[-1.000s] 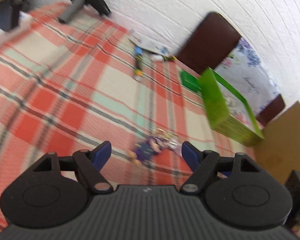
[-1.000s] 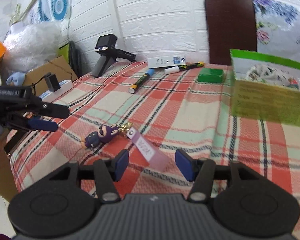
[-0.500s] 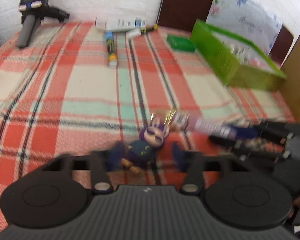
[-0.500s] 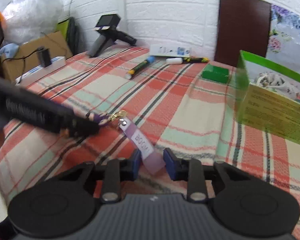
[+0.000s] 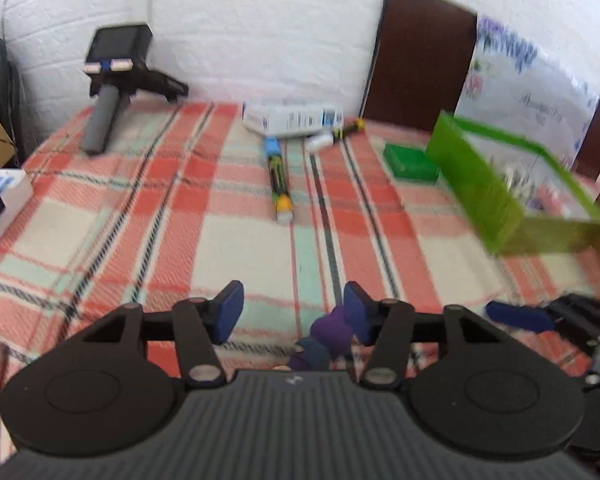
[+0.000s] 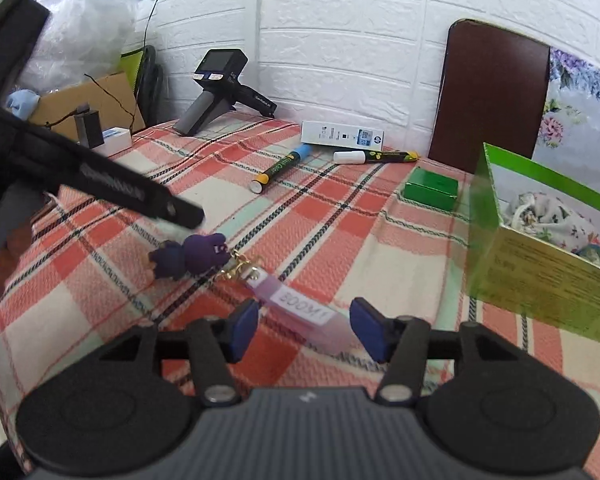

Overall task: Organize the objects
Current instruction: 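Lower the keychain with the right gripper while the left gripper grasps the purple figure, then carry the purple-figure keychain with the left gripper over the green box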

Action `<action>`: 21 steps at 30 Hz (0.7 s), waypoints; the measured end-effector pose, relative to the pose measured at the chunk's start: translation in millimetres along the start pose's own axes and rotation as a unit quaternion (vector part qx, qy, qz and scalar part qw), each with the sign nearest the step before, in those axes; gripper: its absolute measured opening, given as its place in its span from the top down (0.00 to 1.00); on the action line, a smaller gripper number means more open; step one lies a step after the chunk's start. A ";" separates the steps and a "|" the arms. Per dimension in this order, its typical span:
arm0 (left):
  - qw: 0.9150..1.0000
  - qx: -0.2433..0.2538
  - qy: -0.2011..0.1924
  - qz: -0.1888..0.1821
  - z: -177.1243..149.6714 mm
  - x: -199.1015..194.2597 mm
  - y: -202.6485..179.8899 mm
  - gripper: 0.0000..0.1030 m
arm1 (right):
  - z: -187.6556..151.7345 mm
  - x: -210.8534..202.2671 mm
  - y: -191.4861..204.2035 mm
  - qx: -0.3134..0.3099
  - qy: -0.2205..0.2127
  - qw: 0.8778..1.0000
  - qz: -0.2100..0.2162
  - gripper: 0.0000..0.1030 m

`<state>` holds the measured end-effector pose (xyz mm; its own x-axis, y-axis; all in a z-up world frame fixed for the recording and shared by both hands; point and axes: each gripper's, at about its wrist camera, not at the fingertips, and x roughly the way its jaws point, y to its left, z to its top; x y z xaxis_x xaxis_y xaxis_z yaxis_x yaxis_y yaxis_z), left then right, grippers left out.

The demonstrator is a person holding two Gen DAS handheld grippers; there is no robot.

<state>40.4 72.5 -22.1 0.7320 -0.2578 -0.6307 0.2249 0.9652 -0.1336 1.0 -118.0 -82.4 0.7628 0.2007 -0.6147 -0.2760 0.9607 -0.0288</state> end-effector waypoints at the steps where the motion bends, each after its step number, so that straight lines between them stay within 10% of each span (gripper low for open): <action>1: 1.000 -0.011 -0.005 -0.009 0.6 -7.5 4.4 0.39 | 2.7 3.9 -0.7 -0.001 0.000 1.000 0.001 0.47; 5: 0.992 -0.083 0.035 -0.083 -7.7 -17.6 19.5 0.39 | 7.2 17.6 2.5 -0.014 0.004 1.000 0.006 0.45; 9: 0.965 -0.160 0.112 -0.178 -28.2 -0.1 20.7 0.40 | 5.2 24.1 5.0 -0.013 0.014 0.999 0.032 0.43; 12: 0.951 -0.198 0.149 -0.187 -35.7 28.2 18.4 0.40 | -2.8 29.5 8.1 -0.032 0.028 0.999 0.026 0.47; 15: 0.940 -0.238 0.147 -0.194 -30.1 49.3 24.7 0.38 | -2.7 17.9 2.9 0.004 0.039 0.998 0.045 0.78; 21: 0.937 -0.259 0.131 -0.192 -19.1 58.8 25.6 0.36 | -13.6 -8.4 7.6 0.061 0.040 0.983 0.167 0.82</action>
<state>76.8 82.8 -77.2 0.4625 -0.6367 -0.6170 0.0469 0.7125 -0.7001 -15.5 -114.9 -88.2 0.5921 0.4971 -0.6342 -0.4268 0.8610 0.2764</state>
